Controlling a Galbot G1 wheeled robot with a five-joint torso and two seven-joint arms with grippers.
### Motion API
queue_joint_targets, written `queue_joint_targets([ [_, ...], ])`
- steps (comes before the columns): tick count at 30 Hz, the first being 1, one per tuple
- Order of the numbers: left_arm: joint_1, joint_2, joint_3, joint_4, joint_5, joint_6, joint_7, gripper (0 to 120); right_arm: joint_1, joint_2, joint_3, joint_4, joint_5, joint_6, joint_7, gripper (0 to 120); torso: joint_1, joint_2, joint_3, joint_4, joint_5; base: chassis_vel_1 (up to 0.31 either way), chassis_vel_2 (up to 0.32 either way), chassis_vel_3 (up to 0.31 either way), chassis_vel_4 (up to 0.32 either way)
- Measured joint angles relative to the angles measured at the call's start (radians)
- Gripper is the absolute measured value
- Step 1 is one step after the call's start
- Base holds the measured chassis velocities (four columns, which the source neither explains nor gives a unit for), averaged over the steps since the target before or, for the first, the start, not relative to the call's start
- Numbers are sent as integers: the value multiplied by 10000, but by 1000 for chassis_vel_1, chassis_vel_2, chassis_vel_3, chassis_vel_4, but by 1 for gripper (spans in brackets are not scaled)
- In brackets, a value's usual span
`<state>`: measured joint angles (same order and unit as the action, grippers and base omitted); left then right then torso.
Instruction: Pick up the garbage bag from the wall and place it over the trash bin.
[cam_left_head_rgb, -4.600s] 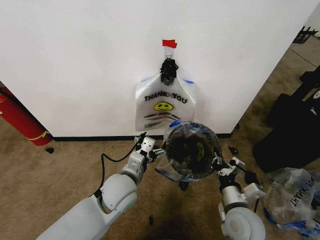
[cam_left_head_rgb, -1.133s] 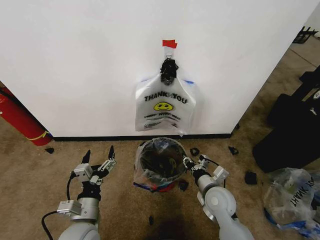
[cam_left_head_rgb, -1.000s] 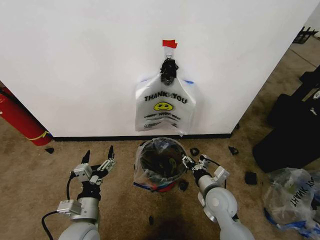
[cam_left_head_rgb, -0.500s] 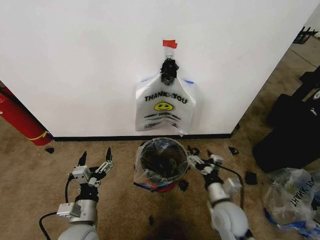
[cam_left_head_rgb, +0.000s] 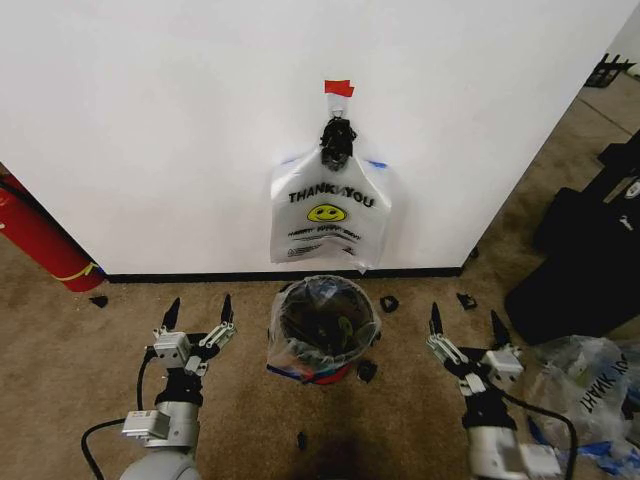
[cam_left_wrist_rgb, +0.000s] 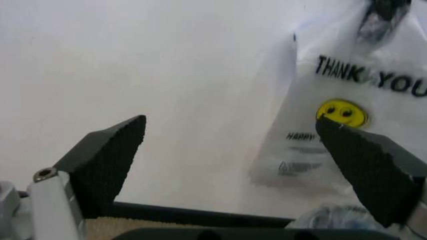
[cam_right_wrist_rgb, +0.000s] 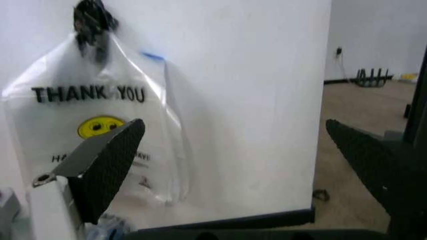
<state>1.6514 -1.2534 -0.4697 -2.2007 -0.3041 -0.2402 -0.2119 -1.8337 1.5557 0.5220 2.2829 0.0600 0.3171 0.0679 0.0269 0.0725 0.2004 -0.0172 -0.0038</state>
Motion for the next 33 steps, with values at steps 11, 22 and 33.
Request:
queue_joint_targets([
  [11,103,-369,-85,-378,501,217,120,100,-209,451,484,440,-180,6,-287,100,0,0,0,1,-1,0,0,0,0],
  [22,158,-277,184,-618,953,483,108,100,-230,524,388,681,-454,154,-344,100,0,0,1,0,1,0,0,0,0],
  [33,251,-922,658,-361,1723,270,60,100,-84,539,293,328,-576,391,-416,100,0,-3,2,0,-1,0,0,0,0],
])
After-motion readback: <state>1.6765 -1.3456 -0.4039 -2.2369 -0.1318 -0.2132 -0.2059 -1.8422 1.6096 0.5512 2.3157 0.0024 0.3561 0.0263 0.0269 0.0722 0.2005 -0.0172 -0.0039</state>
